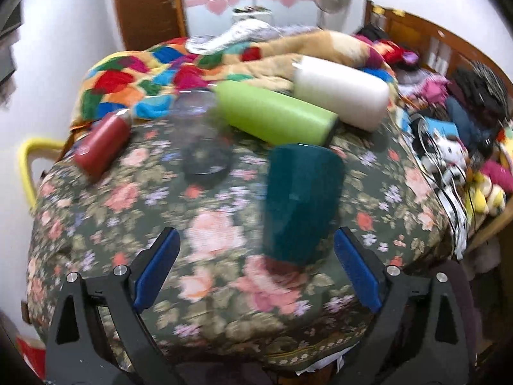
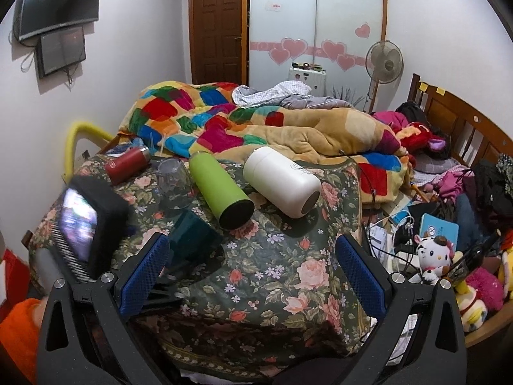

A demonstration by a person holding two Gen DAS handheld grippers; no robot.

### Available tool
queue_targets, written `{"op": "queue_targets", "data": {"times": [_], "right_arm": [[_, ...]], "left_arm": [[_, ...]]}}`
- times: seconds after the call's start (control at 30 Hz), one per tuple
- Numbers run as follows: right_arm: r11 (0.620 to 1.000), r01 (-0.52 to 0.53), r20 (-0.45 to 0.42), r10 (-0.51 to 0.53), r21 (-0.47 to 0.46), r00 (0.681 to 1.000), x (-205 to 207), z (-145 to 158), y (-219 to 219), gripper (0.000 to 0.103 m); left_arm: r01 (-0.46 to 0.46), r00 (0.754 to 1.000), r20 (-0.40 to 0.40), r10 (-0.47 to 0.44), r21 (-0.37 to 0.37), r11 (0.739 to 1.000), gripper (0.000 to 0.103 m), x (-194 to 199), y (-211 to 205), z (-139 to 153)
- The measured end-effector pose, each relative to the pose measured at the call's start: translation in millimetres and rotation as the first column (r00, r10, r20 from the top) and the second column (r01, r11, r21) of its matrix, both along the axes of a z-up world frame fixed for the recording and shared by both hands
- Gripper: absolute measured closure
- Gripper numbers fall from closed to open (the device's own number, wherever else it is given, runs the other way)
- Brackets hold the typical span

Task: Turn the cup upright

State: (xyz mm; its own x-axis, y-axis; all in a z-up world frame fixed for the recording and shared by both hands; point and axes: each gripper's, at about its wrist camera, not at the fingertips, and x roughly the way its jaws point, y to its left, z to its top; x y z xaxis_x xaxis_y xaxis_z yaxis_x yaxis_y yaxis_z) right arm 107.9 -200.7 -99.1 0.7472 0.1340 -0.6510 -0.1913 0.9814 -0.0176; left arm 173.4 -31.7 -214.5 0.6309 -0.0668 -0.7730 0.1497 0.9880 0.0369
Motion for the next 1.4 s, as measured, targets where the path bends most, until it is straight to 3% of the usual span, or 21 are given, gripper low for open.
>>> {"op": "queue_targets", "data": {"times": [0.27, 0.4, 0.57, 0.7, 0.87, 1.07, 1.4], "right_arm": [[0.995, -0.019, -0.210, 0.039, 0.094, 0.977, 37, -53, 19, 0.004], [0.987, -0.026, -0.325, 0.077, 0.159, 0.943, 61, -79, 33, 0.015], [0.970, -0.026, -0.433, 0.131, 0.241, 0.892, 91, -99, 49, 0.015], [0.971, -0.013, -0.484, 0.131, 0.239, 0.865, 109, -115, 62, 0.015], [0.975, -0.012, -0.510, 0.127, 0.222, 0.851, 124, -124, 72, 0.016], [0.988, -0.062, -0.544, 0.132, 0.145, 0.829, 134, -138, 86, 0.033], [0.986, -0.124, -0.479, 0.160, 0.108, 0.863, 115, -111, 81, 0.033]], "left_arm": [[-0.152, 0.985, 0.080, 0.150, 0.027, 0.988, 0.006, -20, 57, 13], [-0.190, 0.978, 0.085, 0.191, -0.014, 0.982, 0.006, -28, 82, 12], [-0.214, 0.973, 0.075, 0.220, -0.079, 0.974, 0.006, -33, 99, 5], [-0.217, 0.972, 0.074, 0.224, -0.096, 0.972, 0.006, -31, 103, 2], [-0.220, 0.972, 0.063, 0.228, -0.114, 0.969, 0.006, -27, 106, -4], [-0.202, 0.977, 0.050, 0.209, -0.118, 0.972, 0.006, -26, 102, -8], [-0.172, 0.982, 0.059, 0.180, -0.112, 0.979, 0.006, -25, 89, -2]]}}
